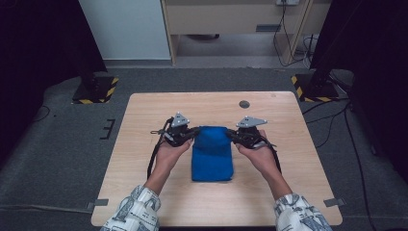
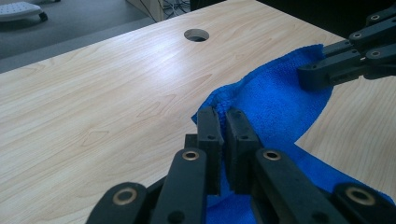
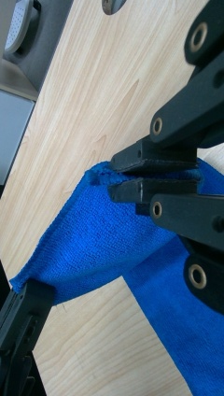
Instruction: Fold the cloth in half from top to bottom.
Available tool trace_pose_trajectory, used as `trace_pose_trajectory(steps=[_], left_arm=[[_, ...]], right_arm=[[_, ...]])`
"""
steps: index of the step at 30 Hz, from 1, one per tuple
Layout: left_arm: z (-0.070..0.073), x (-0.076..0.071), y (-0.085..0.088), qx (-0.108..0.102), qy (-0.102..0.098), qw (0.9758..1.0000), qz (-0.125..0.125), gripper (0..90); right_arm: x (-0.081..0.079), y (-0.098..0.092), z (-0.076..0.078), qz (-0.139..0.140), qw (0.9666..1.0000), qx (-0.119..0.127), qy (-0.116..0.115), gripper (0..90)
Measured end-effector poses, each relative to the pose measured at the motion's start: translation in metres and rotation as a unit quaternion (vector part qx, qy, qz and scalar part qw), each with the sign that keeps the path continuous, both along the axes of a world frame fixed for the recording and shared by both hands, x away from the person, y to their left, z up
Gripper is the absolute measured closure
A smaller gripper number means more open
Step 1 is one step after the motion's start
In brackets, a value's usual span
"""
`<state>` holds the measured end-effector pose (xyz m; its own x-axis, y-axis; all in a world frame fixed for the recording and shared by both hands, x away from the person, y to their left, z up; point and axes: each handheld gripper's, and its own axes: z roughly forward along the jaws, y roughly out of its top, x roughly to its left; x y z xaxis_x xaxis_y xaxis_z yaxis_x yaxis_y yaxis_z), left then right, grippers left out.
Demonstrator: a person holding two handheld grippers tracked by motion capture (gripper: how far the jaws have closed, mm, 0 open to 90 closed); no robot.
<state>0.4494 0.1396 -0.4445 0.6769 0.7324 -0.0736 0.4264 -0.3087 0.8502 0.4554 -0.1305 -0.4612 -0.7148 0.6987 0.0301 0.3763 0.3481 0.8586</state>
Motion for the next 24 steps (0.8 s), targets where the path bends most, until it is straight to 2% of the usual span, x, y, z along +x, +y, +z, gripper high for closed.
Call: trace_pose_trajectory(steps=[16, 24], left_arm=[[-0.002, -0.014, 0.008, -0.007, -0.003, 1.0000, -0.006, 85.6], [-0.003, -0.023, 0.012, -0.013, 0.000, 0.9999, -0.010, 85.3]], right_arm=[[-0.011, 0.003, 0.000, 0.012, 0.9999, -0.003, -0.002, 84.6], [-0.023, 0.002, -0.002, 0.026, 0.9996, 0.003, -0.004, 84.3]])
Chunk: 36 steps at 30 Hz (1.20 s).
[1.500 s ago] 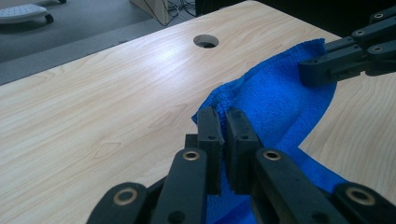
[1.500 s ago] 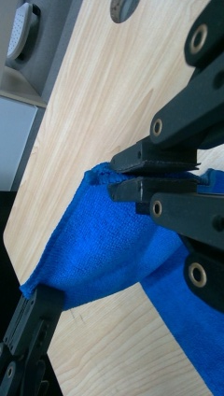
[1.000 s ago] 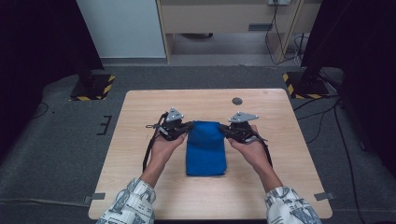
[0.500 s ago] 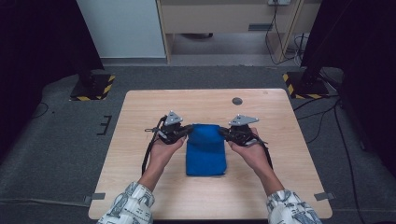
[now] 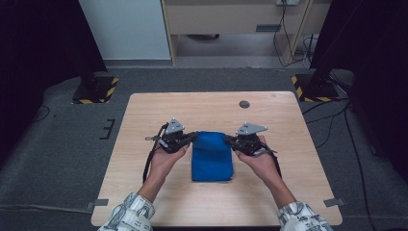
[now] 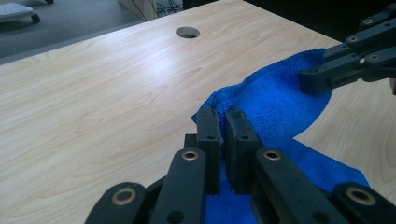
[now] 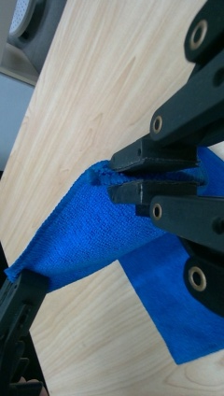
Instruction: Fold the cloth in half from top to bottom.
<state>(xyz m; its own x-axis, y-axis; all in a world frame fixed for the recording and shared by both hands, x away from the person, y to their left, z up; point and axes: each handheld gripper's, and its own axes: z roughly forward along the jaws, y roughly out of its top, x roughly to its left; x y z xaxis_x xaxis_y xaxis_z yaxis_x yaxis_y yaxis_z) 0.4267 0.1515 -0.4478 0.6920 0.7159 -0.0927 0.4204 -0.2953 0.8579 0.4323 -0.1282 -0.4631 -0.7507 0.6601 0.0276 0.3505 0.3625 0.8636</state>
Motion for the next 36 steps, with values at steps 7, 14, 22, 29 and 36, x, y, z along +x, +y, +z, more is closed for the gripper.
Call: trace_pose_trajectory(steps=[7, 14, 22, 29, 36], left_arm=[[-0.002, -0.007, 0.000, -0.004, 0.001, 1.0000, -0.005, 84.8], [-0.011, -0.015, 0.000, -0.003, 0.006, 0.9999, -0.010, 84.6], [-0.020, -0.022, 0.000, 0.002, 0.012, 0.9998, -0.017, 84.5], [-0.029, -0.030, -0.001, 0.008, 0.019, 0.9995, -0.024, 84.1], [-0.034, -0.034, 0.002, 0.004, 0.024, 0.9994, -0.025, 84.0]], right_arm=[[-0.004, -0.002, 0.000, 0.002, 1.0000, -0.003, -0.001, 83.9], [-0.011, -0.004, -0.004, 0.008, 0.9999, -0.009, 0.001, 82.6], [-0.019, -0.005, -0.014, 0.015, 0.9998, -0.014, 0.008, 82.0], [-0.026, -0.007, -0.021, 0.021, 0.9995, -0.021, 0.013, 80.9], [-0.031, -0.006, -0.026, 0.026, 0.9993, -0.023, 0.016, 80.7]])
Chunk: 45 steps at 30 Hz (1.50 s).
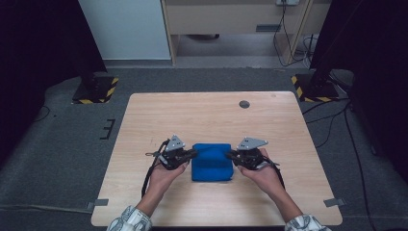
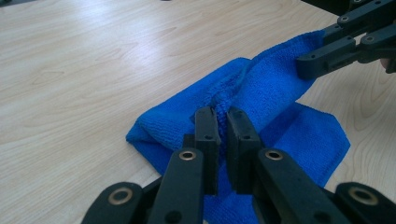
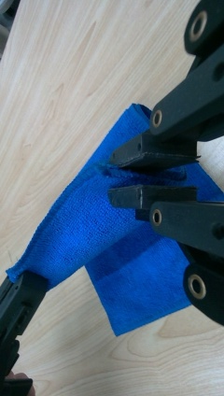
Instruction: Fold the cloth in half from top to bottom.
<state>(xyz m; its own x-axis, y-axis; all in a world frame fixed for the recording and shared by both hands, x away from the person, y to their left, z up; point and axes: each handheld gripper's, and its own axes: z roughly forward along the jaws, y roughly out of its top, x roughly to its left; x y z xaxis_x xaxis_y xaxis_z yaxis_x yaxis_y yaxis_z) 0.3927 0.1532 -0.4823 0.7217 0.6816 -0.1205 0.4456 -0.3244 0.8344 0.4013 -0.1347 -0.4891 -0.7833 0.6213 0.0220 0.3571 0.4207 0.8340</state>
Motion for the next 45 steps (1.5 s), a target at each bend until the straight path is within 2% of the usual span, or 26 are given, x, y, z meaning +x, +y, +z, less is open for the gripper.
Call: trace_pose_trajectory(steps=[10, 16, 24, 34, 40, 45], left_arm=[[-0.008, -0.013, 0.001, 0.006, 0.004, 0.9999, -0.009, 83.0], [-0.017, -0.016, 0.000, 0.013, 0.009, 0.9998, -0.011, 82.3], [-0.023, -0.025, 0.002, 0.009, 0.019, 0.9996, -0.017, 77.6], [-0.024, -0.034, 0.004, 0.012, 0.016, 0.9996, -0.021, 65.5], [-0.023, -0.038, 0.005, 0.005, 0.018, 0.9995, -0.027, 64.3], [-0.021, -0.041, 0.005, 0.003, 0.015, 0.9995, -0.029, 63.8]], right_arm=[[-0.009, -0.002, -0.009, 0.007, 1.0000, -0.002, 0.006, 79.8], [-0.012, 0.001, -0.012, 0.010, 0.9998, -0.013, 0.006, 78.5], [-0.020, 0.001, -0.020, 0.017, 0.9994, -0.027, 0.013, 75.7], [-0.029, -0.003, -0.024, 0.019, 0.9991, -0.033, 0.017, 65.6], [-0.035, -0.004, -0.028, 0.020, 0.9989, -0.037, 0.022, 63.3], [-0.037, -0.008, -0.026, 0.017, 0.9990, -0.035, 0.024, 60.7]])
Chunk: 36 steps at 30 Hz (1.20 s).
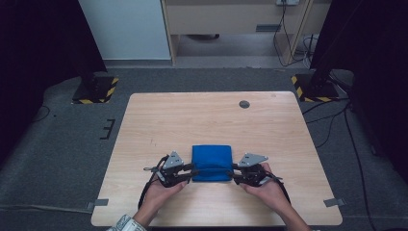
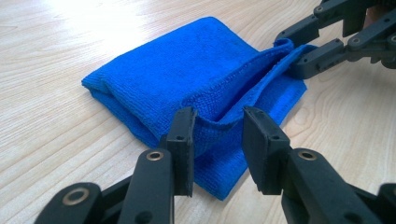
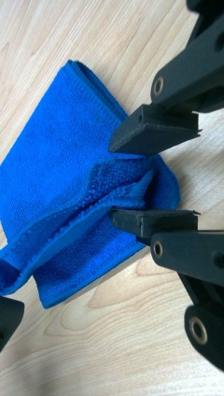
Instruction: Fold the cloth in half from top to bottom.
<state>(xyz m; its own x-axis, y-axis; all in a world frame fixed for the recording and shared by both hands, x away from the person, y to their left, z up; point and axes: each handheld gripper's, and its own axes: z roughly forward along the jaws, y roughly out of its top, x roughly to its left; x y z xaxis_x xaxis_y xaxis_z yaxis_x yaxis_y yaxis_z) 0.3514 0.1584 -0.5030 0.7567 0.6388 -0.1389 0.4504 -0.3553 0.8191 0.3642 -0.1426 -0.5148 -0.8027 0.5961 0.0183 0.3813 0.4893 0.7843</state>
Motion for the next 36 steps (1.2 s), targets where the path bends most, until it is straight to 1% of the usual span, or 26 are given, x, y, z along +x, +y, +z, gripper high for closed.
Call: trace_pose_trajectory(steps=[3, 4, 5, 6, 7, 8, 9, 11, 12, 13, 15, 16, 17, 18, 19, 22, 23, 26, 28, 31, 32, 33, 36], left_arm=[[0.006, -0.002, 0.002, -0.014, -0.007, 0.9999, 0.005, 63.1], [0.006, -0.002, 0.002, -0.014, -0.007, 0.9999, 0.005, 62.6], [0.009, -0.003, 0.003, -0.020, -0.014, 0.9997, 0.010, 62.4], [0.009, -0.003, 0.003, -0.020, -0.014, 0.9997, 0.010, 62.1], [0.011, 0.000, 0.004, -0.024, -0.020, 0.9993, 0.020, 61.7], [0.011, 0.000, 0.004, -0.024, -0.020, 0.9993, 0.020, 61.4], [0.010, 0.003, 0.005, -0.024, -0.020, 0.9991, 0.030, 60.7], [0.007, 0.006, 0.004, -0.019, -0.017, 0.9991, 0.033, 60.1], [0.007, 0.006, 0.004, -0.019, -0.017, 0.9991, 0.033, 60.1], [0.004, 0.007, 0.002, -0.009, -0.015, 0.9994, 0.030, 60.1], [0.001, 0.006, 0.000, 0.002, -0.014, 0.9996, 0.026, 60.0], [0.001, 0.006, 0.000, 0.002, -0.014, 0.9996, 0.026, 59.9], [0.000, 0.005, -0.001, 0.007, -0.015, 0.9995, 0.025, 59.8], [-0.001, 0.005, -0.002, 0.011, -0.014, 0.9995, 0.025, 59.8], [-0.003, 0.005, -0.002, 0.017, -0.012, 0.9995, 0.023, 59.7], [-0.003, 0.005, -0.003, 0.021, -0.014, 0.9994, 0.022, 58.1], [-0.002, 0.005, -0.004, 0.018, -0.016, 0.9994, 0.024, 56.7], [-0.001, 0.006, -0.004, 0.015, -0.016, 0.9994, 0.028, 52.9], [0.000, 0.007, -0.005, 0.017, -0.018, 0.9993, 0.029, 46.1], [0.002, 0.012, -0.005, 0.015, -0.016, 0.9990, 0.040, 37.4], [0.002, 0.012, -0.005, 0.015, -0.016, 0.9990, 0.040, 35.1], [0.003, 0.013, -0.006, 0.014, -0.017, 0.9988, 0.044, 32.8], [0.004, 0.013, -0.006, 0.013, -0.017, 0.9987, 0.046, 27.3]], right_arm=[[-0.003, -0.004, 0.005, -0.003, 1.0000, 0.002, 0.000, 55.0], [-0.003, -0.004, 0.005, -0.003, 1.0000, 0.002, 0.000, 55.0], [-0.004, -0.005, 0.007, -0.008, 1.0000, 0.004, 0.001, 51.7], [-0.004, -0.005, 0.007, -0.008, 1.0000, 0.004, 0.001, 51.7], [-0.004, -0.007, 0.010, -0.010, 0.9999, 0.006, -0.001, 48.8], [-0.004, -0.007, 0.010, -0.010, 0.9999, 0.006, -0.001, 48.8], [-0.003, -0.007, 0.013, -0.018, 0.9998, 0.012, -0.001, 45.6], [-0.002, -0.008, 0.017, -0.021, 0.9996, 0.020, -0.006, 43.3], [-0.002, -0.008, 0.017, -0.021, 0.9996, 0.020, -0.006, 43.3], [0.000, -0.007, 0.021, -0.025, 0.9993, 0.025, -0.011, 41.2], [0.002, -0.006, 0.025, -0.031, 0.9990, 0.029, -0.014, 39.9], [0.002, -0.006, 0.025, -0.031, 0.9990, 0.029, -0.014, 39.9], [0.006, -0.004, 0.027, -0.035, 0.9989, 0.028, -0.017, 38.4], [0.006, -0.004, 0.027, -0.035, 0.9989, 0.028, -0.017, 38.4], [0.010, 0.000, 0.028, -0.039, 0.9987, 0.026, -0.019, 37.3], [0.014, 0.004, 0.028, -0.041, 0.9987, 0.024, -0.019, 36.3], [0.018, 0.008, 0.026, -0.041, 0.9987, 0.023, -0.018, 35.2], [0.020, 0.010, 0.024, -0.045, 0.9987, 0.019, -0.018, 33.6], [0.023, 0.011, 0.021, -0.050, 0.9984, 0.020, -0.015, 30.4], [0.026, 0.012, 0.019, -0.058, 0.9980, 0.020, -0.014, 26.9], [0.026, 0.012, 0.019, -0.058, 0.9980, 0.020, -0.014, 26.9], [0.028, 0.013, 0.019, -0.059, 0.9979, 0.021, -0.015, 24.5], [0.029, 0.013, 0.019, -0.065, 0.9975, 0.022, -0.017, 22.4]])
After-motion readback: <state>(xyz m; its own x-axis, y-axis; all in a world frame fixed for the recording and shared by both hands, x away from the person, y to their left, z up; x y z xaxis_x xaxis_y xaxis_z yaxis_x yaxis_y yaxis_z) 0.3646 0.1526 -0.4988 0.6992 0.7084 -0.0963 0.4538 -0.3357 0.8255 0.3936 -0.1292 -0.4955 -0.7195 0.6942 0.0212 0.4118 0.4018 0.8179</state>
